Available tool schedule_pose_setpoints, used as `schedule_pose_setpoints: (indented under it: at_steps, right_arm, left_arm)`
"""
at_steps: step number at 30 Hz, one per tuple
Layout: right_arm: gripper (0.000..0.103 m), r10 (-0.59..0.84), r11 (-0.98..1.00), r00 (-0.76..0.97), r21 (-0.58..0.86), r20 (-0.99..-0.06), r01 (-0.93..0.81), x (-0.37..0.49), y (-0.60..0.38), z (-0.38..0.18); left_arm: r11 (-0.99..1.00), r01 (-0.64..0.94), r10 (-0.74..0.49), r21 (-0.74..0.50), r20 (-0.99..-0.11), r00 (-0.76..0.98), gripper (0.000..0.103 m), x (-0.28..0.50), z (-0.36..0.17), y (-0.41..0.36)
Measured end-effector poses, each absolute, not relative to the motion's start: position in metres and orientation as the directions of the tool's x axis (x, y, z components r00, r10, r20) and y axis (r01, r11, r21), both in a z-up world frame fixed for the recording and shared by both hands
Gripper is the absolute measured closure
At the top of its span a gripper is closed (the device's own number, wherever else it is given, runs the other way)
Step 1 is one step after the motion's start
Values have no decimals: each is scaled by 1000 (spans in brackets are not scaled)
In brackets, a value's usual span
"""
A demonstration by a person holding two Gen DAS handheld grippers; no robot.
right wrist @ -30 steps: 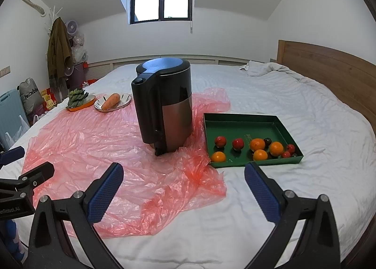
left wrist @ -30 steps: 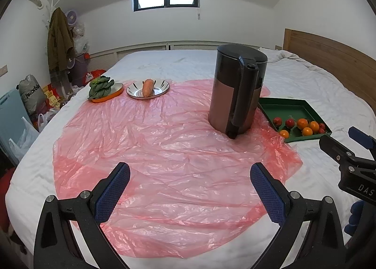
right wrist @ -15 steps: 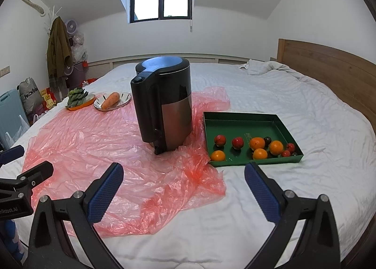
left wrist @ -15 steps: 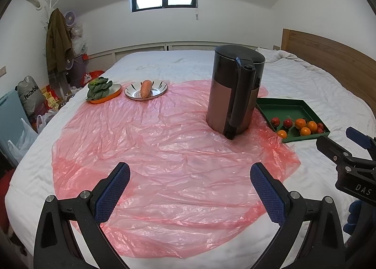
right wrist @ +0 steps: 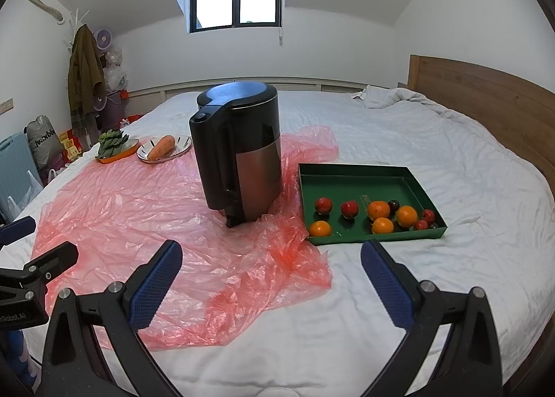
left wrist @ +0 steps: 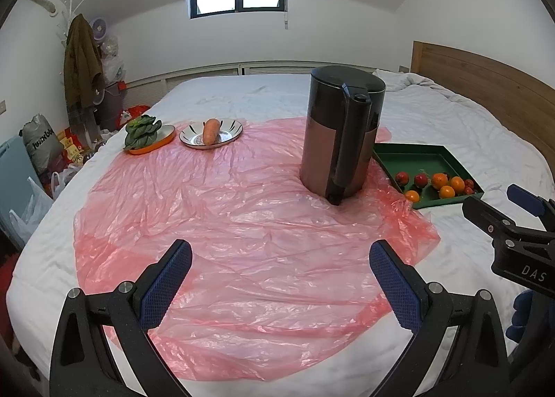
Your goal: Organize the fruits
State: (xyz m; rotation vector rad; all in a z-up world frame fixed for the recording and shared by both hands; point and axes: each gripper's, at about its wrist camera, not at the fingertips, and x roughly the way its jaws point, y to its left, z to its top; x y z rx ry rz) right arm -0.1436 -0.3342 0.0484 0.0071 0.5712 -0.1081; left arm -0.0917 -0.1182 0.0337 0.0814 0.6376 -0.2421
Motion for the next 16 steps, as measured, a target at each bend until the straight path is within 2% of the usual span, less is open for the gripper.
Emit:
schedule_pose_setpoints:
  at_steps: [16]
  right_arm:
    - [0,-101,994,833,-19,-544,108,-143,-335,47]
  left_arm:
    - [969,248,-202,-6,-598,775,2,-92,35,-116]
